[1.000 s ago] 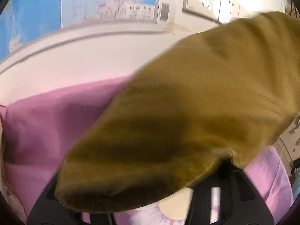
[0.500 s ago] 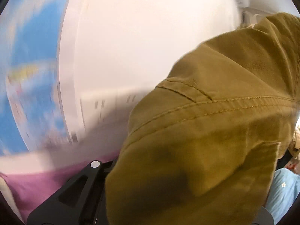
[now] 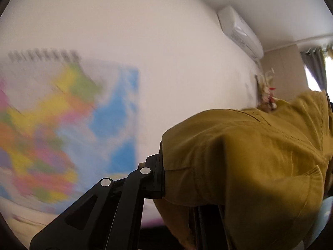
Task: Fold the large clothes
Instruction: 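Lift the jacket with the right tool while the left tool grasps another part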
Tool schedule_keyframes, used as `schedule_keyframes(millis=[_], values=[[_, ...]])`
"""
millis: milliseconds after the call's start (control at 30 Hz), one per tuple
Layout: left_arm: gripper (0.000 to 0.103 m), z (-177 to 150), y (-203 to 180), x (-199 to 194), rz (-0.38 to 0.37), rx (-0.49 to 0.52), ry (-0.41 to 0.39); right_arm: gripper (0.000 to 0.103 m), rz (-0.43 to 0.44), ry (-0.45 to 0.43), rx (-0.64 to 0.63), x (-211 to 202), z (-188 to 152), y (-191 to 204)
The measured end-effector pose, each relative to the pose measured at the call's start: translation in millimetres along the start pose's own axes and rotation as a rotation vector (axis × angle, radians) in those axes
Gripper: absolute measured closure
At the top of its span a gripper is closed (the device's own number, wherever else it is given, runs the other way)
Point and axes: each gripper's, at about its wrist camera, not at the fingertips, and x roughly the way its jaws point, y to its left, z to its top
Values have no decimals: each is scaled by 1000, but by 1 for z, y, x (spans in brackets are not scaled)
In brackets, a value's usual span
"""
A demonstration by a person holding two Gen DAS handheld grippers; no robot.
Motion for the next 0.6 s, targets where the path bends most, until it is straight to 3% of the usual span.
schedule_keyframes(millis=[167,233,367,500,600], values=[[94,23,-4,-102,176,155,-36,98,168,58,65,-8,-28,18],[94,26,-5,-134,253,194,15,98,254,76,107,-11,-41,24],[96,38,-4,-188,329,177,110,98,399,100,132,-14,-60,46],[96,46,-8,-208,406,216,109,98,518,154,179,-2,-73,59],[96,40,4,-181,427,206,157,94,532,236,171,27,-90,65]])
